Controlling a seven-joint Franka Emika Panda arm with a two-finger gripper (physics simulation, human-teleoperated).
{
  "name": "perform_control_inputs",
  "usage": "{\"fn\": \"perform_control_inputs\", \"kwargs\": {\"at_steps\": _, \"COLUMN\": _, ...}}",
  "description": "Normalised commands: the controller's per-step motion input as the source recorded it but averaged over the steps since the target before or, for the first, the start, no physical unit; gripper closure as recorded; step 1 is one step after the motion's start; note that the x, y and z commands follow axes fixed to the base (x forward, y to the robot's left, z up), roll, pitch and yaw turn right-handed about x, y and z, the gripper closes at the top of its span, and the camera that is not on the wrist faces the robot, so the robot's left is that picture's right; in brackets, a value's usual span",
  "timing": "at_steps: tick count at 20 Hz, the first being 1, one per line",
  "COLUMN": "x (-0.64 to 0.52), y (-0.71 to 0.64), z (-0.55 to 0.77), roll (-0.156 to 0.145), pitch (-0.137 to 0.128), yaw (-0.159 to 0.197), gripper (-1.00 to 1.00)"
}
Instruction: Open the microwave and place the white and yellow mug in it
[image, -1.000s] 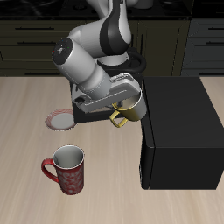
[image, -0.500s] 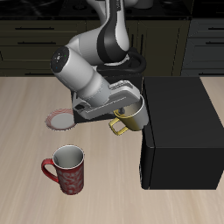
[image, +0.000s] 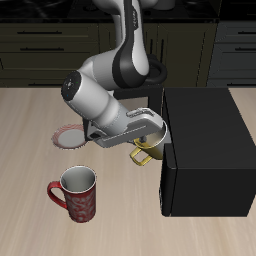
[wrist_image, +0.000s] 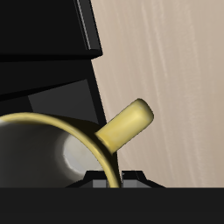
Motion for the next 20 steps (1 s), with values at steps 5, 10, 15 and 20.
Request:
{"fn": "perform_control_inputs", "kwargs": {"at_steps": 5, "x": 0.04, "y": 0.22, "z": -0.31, "roll": 0.049, "pitch": 0.033, "yaw": -0.034, "gripper": 1.00}}
{"fn": "perform_control_inputs", "kwargs": {"at_steps": 10, "x": -0.07, "y": 0.24, "z": -0.20, "roll": 0.048, "pitch": 0.030, "yaw": -0.015, "gripper": 1.00}}
{"fn": "perform_control_inputs", "kwargs": {"at_steps": 15, "x": -0.12, "y": 0.39, "z": -0.23, "roll": 0.089, "pitch": 0.034, "yaw": -0.040, "gripper": 1.00}}
{"fn": "perform_control_inputs", "kwargs": {"at_steps": 20, "x": -0.13, "y": 0.38, "z": -0.11, "roll": 0.069, "pitch": 0.023, "yaw": 0.008, "gripper": 1.00}}
